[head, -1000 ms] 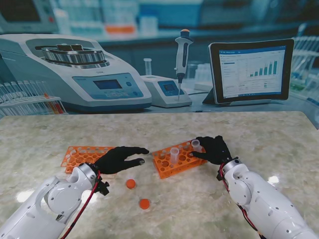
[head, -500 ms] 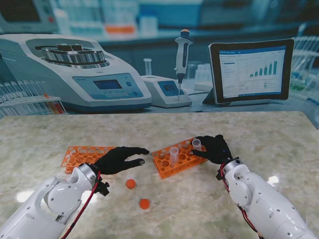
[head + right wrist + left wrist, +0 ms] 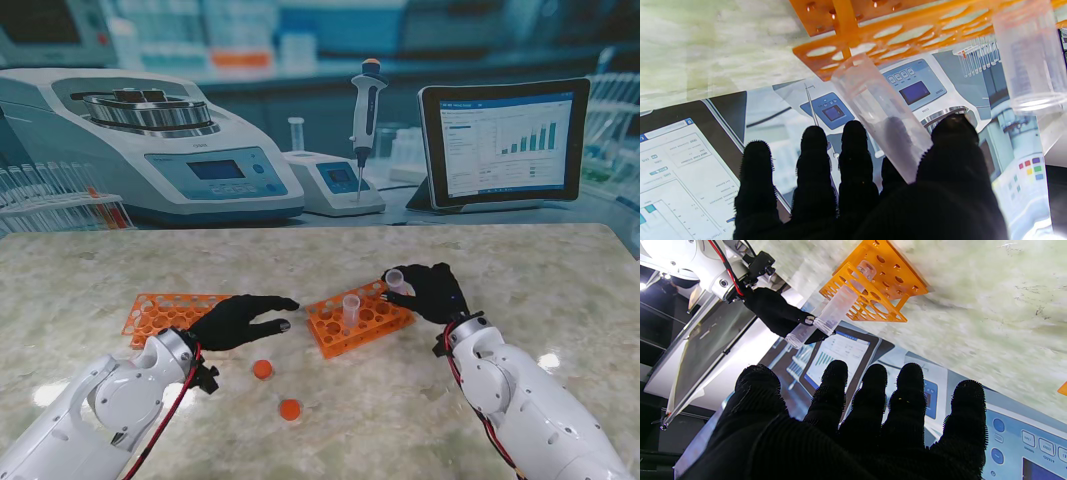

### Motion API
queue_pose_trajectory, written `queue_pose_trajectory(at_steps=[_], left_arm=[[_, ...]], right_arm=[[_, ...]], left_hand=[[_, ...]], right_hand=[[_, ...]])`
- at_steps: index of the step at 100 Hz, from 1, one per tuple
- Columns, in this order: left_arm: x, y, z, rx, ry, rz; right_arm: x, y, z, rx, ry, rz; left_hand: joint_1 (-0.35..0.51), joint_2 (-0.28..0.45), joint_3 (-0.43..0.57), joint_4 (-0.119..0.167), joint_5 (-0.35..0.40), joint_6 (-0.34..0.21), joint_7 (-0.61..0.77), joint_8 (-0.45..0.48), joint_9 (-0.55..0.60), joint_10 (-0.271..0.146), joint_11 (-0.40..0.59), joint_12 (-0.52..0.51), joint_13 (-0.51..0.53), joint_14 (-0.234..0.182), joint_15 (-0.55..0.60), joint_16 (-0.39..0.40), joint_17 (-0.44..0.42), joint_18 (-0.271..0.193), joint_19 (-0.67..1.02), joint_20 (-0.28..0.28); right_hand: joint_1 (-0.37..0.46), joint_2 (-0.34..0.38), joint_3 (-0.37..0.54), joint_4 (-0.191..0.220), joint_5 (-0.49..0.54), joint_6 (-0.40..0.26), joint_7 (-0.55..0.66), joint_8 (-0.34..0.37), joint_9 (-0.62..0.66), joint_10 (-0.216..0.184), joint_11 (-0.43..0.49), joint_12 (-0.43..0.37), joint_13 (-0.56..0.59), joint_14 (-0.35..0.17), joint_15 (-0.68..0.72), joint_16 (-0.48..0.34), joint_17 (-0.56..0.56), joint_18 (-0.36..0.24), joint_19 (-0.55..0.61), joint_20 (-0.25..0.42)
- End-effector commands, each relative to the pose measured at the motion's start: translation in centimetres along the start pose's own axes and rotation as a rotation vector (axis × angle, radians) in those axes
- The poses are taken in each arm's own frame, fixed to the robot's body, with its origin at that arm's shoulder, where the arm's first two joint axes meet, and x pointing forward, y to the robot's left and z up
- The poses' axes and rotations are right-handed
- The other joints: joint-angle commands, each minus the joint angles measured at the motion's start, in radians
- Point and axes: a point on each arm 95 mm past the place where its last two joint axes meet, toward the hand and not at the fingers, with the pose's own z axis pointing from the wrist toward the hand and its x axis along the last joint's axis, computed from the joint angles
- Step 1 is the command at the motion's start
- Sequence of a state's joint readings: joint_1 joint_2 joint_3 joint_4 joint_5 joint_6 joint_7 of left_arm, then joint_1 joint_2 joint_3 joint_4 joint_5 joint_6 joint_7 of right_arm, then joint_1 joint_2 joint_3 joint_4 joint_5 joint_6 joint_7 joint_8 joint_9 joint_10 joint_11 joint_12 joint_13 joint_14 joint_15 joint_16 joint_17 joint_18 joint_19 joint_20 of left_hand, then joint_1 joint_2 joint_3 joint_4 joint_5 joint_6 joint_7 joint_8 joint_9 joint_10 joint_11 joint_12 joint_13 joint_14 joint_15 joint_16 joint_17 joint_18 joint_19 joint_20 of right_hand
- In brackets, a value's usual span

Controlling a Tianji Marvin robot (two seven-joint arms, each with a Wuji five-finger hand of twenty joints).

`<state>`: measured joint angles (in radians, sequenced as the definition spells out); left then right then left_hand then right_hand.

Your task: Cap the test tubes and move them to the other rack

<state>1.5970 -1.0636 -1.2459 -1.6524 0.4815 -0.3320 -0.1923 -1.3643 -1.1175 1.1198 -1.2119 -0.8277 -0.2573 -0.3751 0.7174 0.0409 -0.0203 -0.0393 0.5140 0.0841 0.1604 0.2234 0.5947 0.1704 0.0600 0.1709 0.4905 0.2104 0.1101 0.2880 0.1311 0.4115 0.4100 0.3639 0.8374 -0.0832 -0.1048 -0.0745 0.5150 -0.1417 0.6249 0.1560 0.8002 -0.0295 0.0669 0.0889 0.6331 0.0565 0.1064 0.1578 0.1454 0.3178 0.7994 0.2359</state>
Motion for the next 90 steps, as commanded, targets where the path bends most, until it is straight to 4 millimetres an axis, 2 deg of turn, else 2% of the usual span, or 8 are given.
queue_pose_trajectory(at_steps=[1,27,41,60,71,76,90], left_arm=[[0.1,0.0,-0.1,-0.004,0.000,0.002],[0.1,0.0,-0.1,-0.002,0.001,0.002],[0.1,0.0,-0.1,-0.003,0.002,0.002],[0.1,0.0,-0.1,-0.005,0.005,0.003],[0.2,0.0,-0.1,-0.005,0.005,0.004],[0.2,0.0,-0.1,-0.005,0.006,0.004],[0.2,0.0,-0.1,-0.007,0.006,0.004]], right_arm=[[0.7,0.2,-0.1,-0.012,0.015,0.015],[2.1,1.9,-1.0,-0.064,0.055,0.026],[3.0,2.7,-1.9,-0.096,0.088,0.023],[4.3,3.6,-3.1,-0.143,0.132,0.028],[5.0,3.9,-3.7,-0.161,0.157,0.029],[5.3,4.1,-3.9,-0.165,0.167,0.034],[6.0,4.3,-4.4,-0.173,0.193,0.046]], left_hand=[[-0.010,0.034,-0.012,0.015,0.005,-0.007,-0.011,0.008,-0.015,-0.012,-0.010,-0.018,-0.014,-0.022,-0.017,-0.014,-0.011,-0.012,-0.040,-0.009],[-0.009,0.033,-0.011,0.015,0.007,-0.007,-0.011,0.008,-0.013,-0.011,-0.009,-0.018,-0.012,-0.023,-0.016,-0.014,-0.011,-0.012,-0.040,-0.008],[-0.009,0.033,-0.011,0.015,0.009,-0.007,-0.011,0.008,-0.013,-0.010,-0.010,-0.018,-0.010,-0.021,-0.015,-0.013,-0.010,-0.012,-0.040,-0.008],[-0.009,0.034,-0.011,0.015,0.009,-0.005,-0.011,0.008,-0.013,-0.011,-0.010,-0.018,-0.009,-0.021,-0.014,-0.012,-0.011,-0.012,-0.041,-0.008],[-0.008,0.034,-0.011,0.015,0.009,-0.005,-0.011,0.008,-0.012,-0.010,-0.010,-0.018,-0.009,-0.022,-0.015,-0.012,-0.010,-0.011,-0.040,-0.008],[-0.008,0.034,-0.011,0.015,0.009,-0.005,-0.011,0.008,-0.012,-0.010,-0.009,-0.018,-0.007,-0.023,-0.014,-0.012,-0.010,-0.013,-0.040,-0.008],[-0.007,0.034,-0.011,0.015,0.010,-0.003,-0.011,0.008,-0.010,-0.009,-0.009,-0.018,-0.007,-0.022,-0.014,-0.011,-0.009,-0.012,-0.040,-0.008]], right_hand=[[0.060,0.127,0.062,0.004,0.061,-0.071,0.017,-0.012,0.022,-0.033,0.009,0.006,0.031,-0.019,0.007,0.003,-0.003,-0.013,0.012,-0.015],[0.057,0.127,0.064,0.005,0.064,-0.085,0.019,-0.004,0.078,-0.037,0.047,0.024,0.081,-0.024,0.025,0.021,0.033,-0.021,0.036,0.003],[0.059,0.126,0.065,0.005,0.076,-0.102,0.036,0.009,0.123,-0.037,0.071,0.039,0.139,-0.008,0.047,0.037,0.079,-0.029,0.065,0.021],[0.092,0.112,0.067,0.007,0.136,-0.158,0.125,0.093,0.230,-0.039,0.117,0.093,0.275,0.000,0.104,0.089,0.169,-0.042,0.110,0.056],[0.104,0.099,0.066,0.006,0.171,-0.166,0.147,0.125,0.273,-0.034,0.133,0.114,0.336,-0.004,0.129,0.109,0.227,-0.047,0.134,0.063],[0.110,0.096,0.063,0.006,0.187,-0.169,0.134,0.162,0.291,-0.028,0.130,0.147,0.360,-0.007,0.138,0.136,0.252,-0.042,0.149,0.063],[0.125,0.081,0.062,0.003,0.220,-0.169,0.155,0.201,0.333,-0.016,0.155,0.173,0.418,-0.036,0.170,0.162,0.347,-0.042,0.172,0.057]])
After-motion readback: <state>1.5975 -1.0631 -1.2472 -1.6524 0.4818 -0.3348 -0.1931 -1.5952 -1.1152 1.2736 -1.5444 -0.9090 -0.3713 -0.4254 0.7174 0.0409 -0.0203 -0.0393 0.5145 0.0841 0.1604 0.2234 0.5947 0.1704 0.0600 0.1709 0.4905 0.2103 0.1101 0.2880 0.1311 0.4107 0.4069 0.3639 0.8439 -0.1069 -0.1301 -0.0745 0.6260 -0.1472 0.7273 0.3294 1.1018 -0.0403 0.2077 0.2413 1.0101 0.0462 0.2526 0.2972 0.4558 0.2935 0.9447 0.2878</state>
